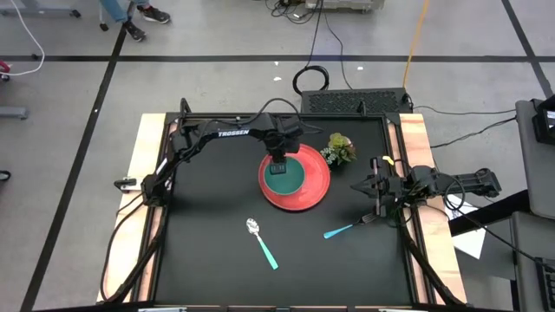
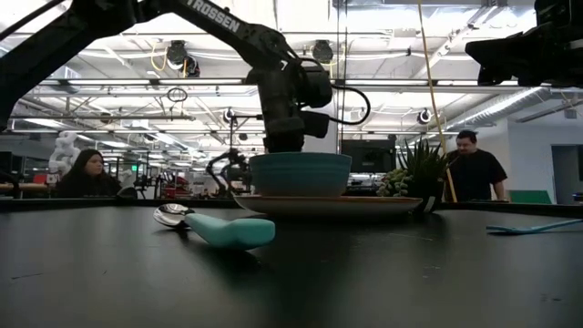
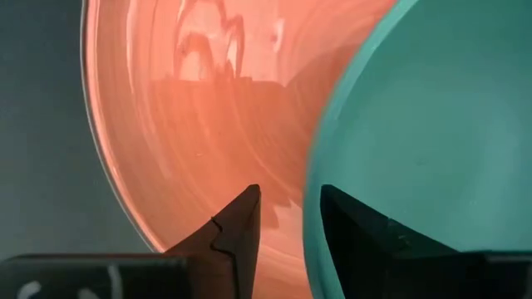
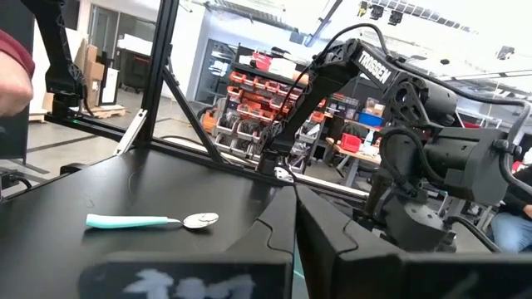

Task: Set table place
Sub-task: Stack the green bowl on the orange plate

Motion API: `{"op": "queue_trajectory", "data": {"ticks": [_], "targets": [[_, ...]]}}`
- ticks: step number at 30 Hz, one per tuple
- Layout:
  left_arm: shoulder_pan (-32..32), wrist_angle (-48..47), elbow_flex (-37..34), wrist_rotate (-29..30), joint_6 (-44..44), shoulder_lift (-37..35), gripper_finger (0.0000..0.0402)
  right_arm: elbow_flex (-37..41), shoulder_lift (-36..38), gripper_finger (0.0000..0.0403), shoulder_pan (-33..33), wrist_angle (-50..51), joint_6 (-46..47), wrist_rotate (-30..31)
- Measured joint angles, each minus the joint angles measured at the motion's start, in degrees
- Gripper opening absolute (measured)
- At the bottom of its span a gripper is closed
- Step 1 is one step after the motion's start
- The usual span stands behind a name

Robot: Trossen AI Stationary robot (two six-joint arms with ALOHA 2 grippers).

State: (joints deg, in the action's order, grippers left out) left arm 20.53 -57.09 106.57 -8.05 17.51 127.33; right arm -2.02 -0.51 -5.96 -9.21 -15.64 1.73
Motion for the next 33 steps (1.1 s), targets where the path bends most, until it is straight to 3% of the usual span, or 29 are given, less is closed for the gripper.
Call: {"op": "queue_trajectory", "data": {"ticks": [5, 17, 25, 33], "targets": [[-0.3, -0.4, 1.2, -0.1, 0.0, 0.0, 0.014, 0.0, 0.0, 0.0, 0.0, 0.0, 0.0, 0.0], [-1.2, -6.5, 7.7, -0.5, 0.1, -0.3, 0.0204, 0.0, 0.0, 0.0, 0.0, 0.0, 0.0, 0.0], [-2.3, -10.7, 14.8, 1.0, 0.2, -0.3, 0.0207, 0.0, 0.0, 0.0, 0.0, 0.0, 0.0, 0.0], [-2.7, -10.3, 15.4, 1.1, 0.2, -0.3, 0.0207, 0.0, 0.0, 0.0, 0.0, 0.0, 0.2, 0.0]]}}
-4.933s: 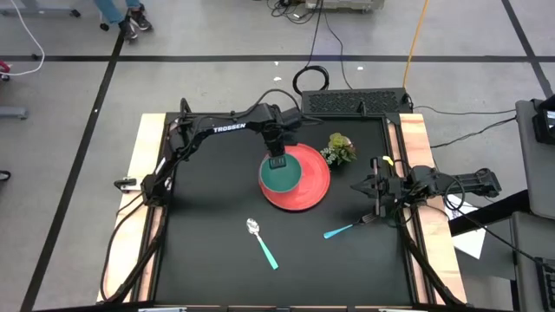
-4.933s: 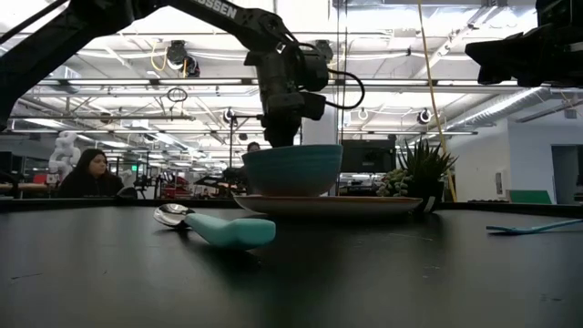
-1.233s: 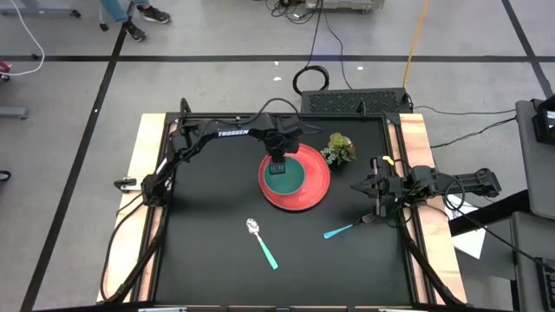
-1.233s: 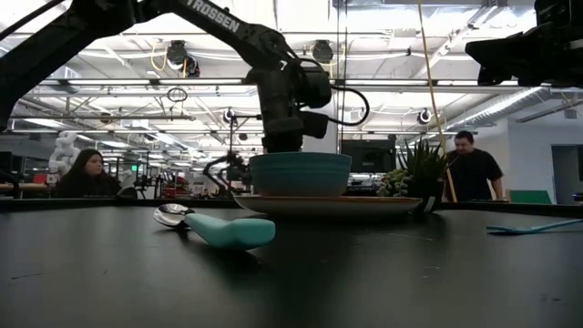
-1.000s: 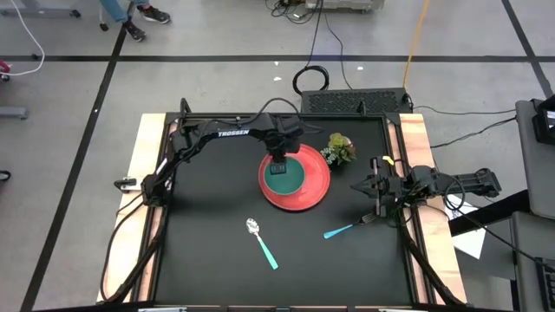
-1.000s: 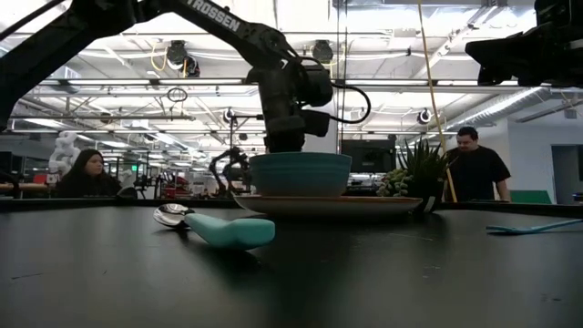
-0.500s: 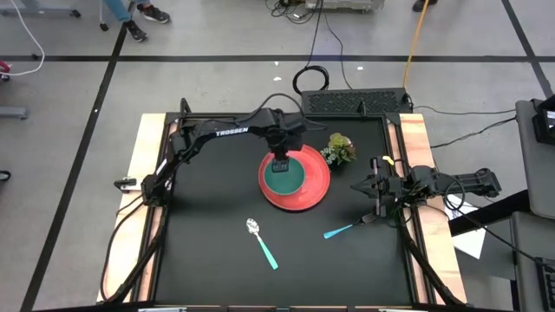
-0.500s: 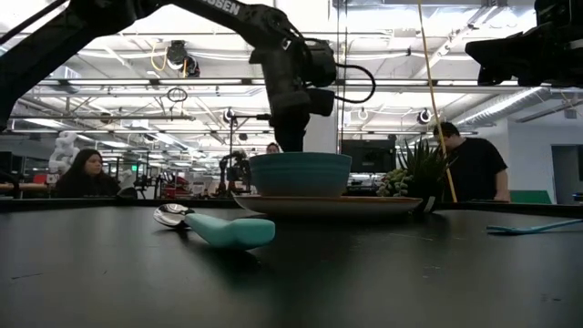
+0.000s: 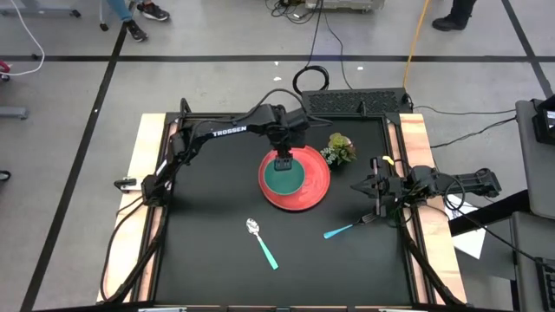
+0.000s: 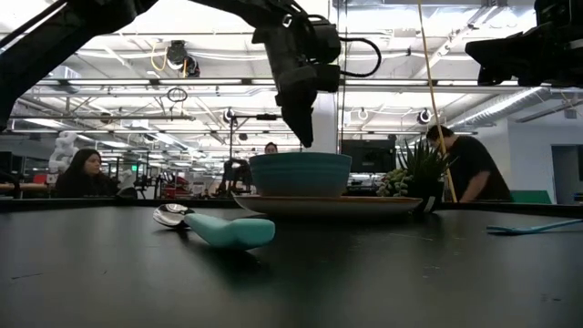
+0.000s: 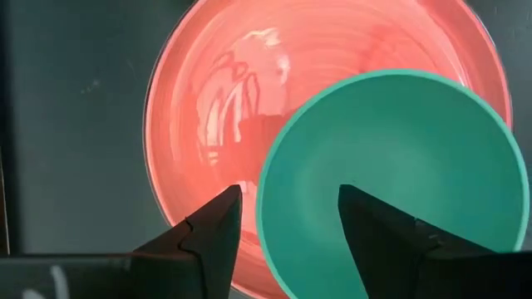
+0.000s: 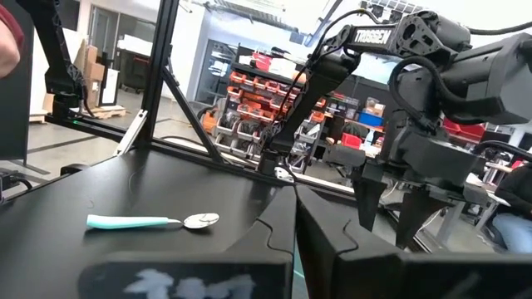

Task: Set table place
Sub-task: Stack the green bowl on the orange plate

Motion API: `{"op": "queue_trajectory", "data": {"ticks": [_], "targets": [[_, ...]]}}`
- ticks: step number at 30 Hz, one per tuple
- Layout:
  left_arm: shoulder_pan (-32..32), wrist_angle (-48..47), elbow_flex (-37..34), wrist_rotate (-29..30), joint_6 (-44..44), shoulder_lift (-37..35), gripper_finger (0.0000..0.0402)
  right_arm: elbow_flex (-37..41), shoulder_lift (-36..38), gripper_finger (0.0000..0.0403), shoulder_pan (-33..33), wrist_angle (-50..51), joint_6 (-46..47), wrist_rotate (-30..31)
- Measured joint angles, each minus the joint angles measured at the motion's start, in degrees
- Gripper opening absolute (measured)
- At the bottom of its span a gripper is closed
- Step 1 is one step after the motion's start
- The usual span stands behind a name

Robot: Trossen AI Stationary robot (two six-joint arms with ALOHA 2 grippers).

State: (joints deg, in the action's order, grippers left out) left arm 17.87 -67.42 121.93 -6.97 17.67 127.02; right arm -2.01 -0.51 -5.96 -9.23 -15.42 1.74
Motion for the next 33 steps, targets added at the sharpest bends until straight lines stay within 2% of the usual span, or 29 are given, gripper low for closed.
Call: {"op": "queue_trajectory", "data": {"ticks": [9, 13, 24, 26, 28, 33], "targets": [[0.8, -3.9, 0.0, 0.9, -0.3, -3.3, 0.0207, 0.0, 0.0, 0.0, 0.0, 0.0, 0.0, 0.0], [2.0, -4.5, 0.0, -1.0, -1.7, -7.3, 0.0207, 0.0, 0.0, 0.0, 0.0, 0.0, 0.0, 0.0], [2.9, -8.1, 0.0, -1.0, -1.3, -20.1, 0.0201, 0.0, 0.0, 0.0, 0.0, -0.3, 0.9, 0.0], [2.9, -8.6, 0.0, -1.1, -1.4, -22.1, 0.0182, 0.0, 0.0, 0.0, 0.0, -0.4, 1.2, 0.0], [2.9, -9.6, 0.0, -1.1, -1.8, -24.1, 0.0147, 0.0, 0.0, 0.0, 0.0, -0.4, 1.3, 0.0], [2.8, -9.2, -1.3, -1.0, -4.4, -28.6, 0.0022, 0.0, 0.0, 0.0, 0.0, -0.6, 1.2, -0.1]]}}
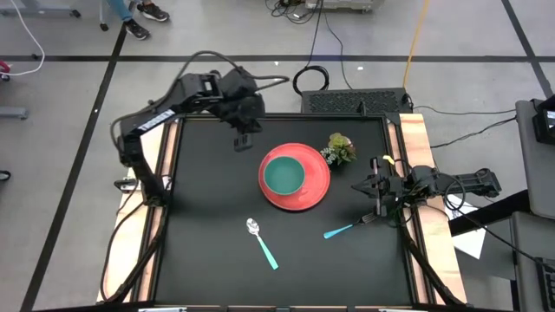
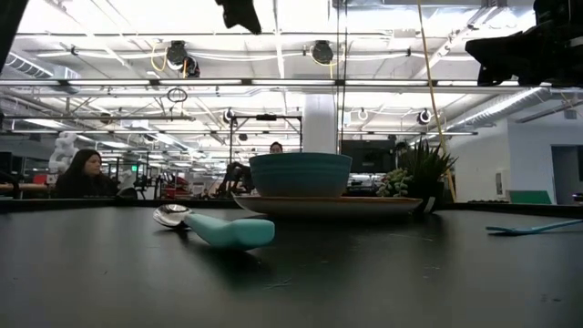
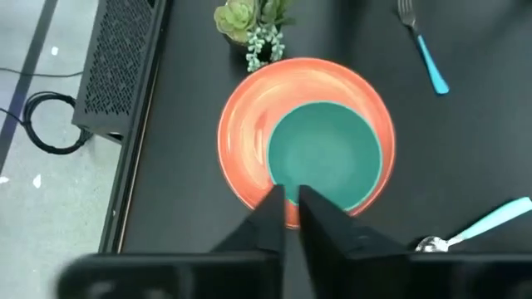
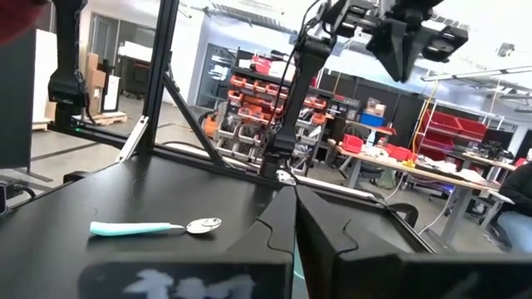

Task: Set table place
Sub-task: Stack the green bowl on the orange plate

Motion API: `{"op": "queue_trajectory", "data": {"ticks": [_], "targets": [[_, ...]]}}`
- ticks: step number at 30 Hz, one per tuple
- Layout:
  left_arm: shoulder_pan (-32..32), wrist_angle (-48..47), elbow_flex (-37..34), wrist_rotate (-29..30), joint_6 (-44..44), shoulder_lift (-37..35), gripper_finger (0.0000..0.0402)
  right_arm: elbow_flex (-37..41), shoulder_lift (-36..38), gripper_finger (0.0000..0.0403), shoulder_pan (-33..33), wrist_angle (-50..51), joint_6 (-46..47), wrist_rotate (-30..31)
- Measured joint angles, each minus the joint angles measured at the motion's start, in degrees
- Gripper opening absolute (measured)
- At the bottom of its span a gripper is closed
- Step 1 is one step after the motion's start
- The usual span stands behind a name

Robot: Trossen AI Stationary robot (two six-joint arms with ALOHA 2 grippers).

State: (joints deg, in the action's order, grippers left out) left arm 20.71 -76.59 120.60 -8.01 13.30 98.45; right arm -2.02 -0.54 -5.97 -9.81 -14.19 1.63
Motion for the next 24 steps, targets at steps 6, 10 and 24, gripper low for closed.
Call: {"op": "queue_trajectory", "data": {"ticks": [6, 10, 24], "targets": [[-0.3, 6.8, -9.2, -0.4, -0.5, -6.2, 0.0003, 0.0, 0.0, 0.0, 0.0, -0.2, 0.0, -0.1], [-0.4, 18.2, -20.5, -5.0, -0.7, -12.8, 0.0002, 0.0, 0.0, 0.0, 0.0, -0.3, 0.0, -0.1], [-2.9, 62.7, -67.7, -13.0, -6.4, -36.7, 0.0001, 0.0, 0.0, 0.0, 0.0, -2.9, -0.4, 0.0]]}}
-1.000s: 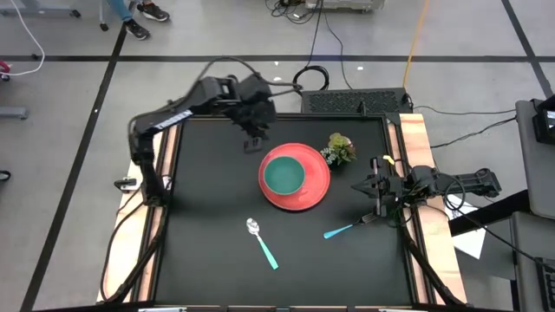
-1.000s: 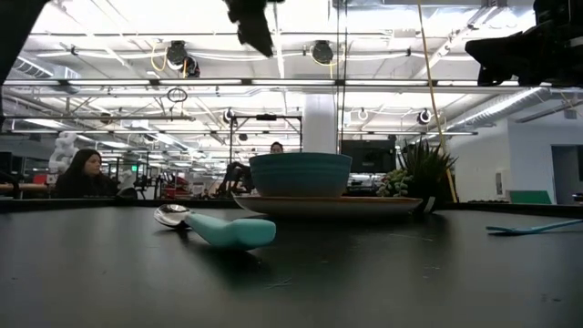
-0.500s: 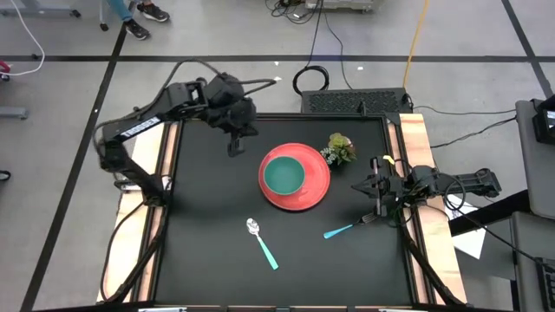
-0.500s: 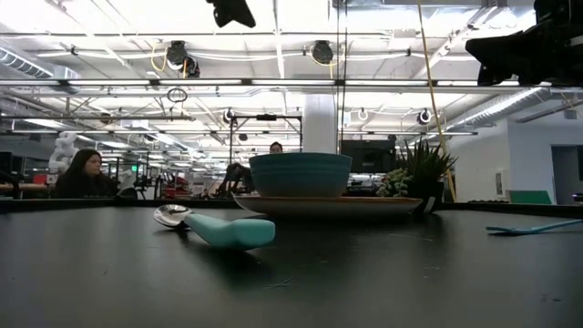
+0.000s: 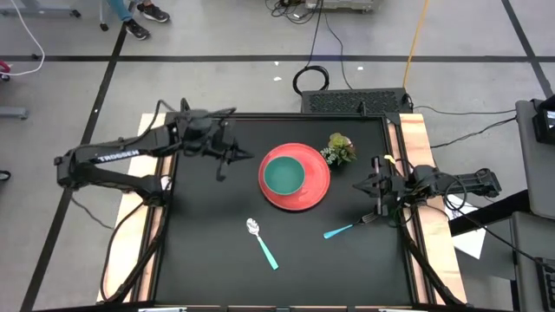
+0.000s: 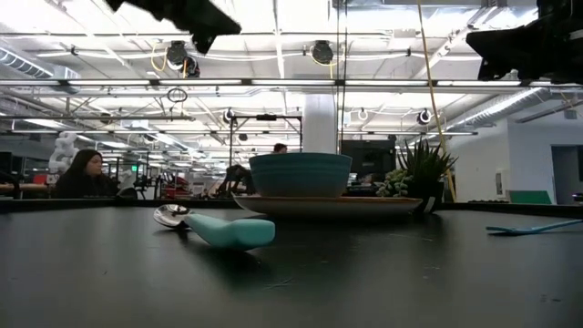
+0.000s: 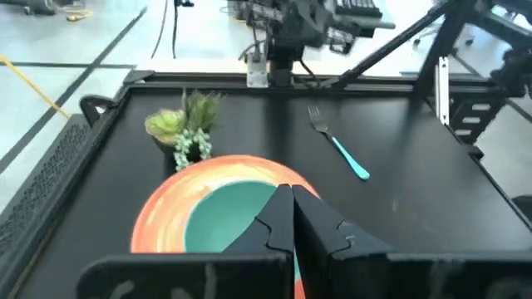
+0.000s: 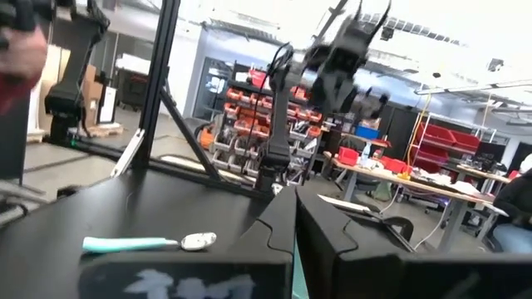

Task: Set table place
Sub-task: Stack the green bowl on the orange plate

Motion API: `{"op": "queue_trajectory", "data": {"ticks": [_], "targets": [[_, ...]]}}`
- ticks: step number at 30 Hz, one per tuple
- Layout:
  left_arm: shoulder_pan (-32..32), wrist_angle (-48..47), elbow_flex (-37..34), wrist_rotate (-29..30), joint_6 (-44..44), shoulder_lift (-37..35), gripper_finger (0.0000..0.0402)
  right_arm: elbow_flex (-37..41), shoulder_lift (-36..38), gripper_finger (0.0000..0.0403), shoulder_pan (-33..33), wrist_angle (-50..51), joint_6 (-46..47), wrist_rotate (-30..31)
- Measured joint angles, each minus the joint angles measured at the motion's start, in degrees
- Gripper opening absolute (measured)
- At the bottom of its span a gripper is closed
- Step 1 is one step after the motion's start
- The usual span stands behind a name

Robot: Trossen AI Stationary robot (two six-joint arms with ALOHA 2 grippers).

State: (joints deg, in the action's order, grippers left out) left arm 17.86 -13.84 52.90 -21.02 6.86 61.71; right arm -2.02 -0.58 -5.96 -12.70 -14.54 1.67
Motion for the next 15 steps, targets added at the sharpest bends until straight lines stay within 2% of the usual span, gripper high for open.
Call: {"op": "queue_trajectory", "data": {"ticks": [11, 15], "targets": [[-1.3, 13.6, -19.2, 0.0, 2.7, -8.3, 0.0, 0.0, -0.3, 0.0, 0.0, 1.5, 1.7, 0.2], [-1.2, 21.9, -25.5, -0.1, 1.5, -10.4, 0.0, 0.0, -0.3, 0.0, 0.0, 1.4, 1.7, 1.9]]}}
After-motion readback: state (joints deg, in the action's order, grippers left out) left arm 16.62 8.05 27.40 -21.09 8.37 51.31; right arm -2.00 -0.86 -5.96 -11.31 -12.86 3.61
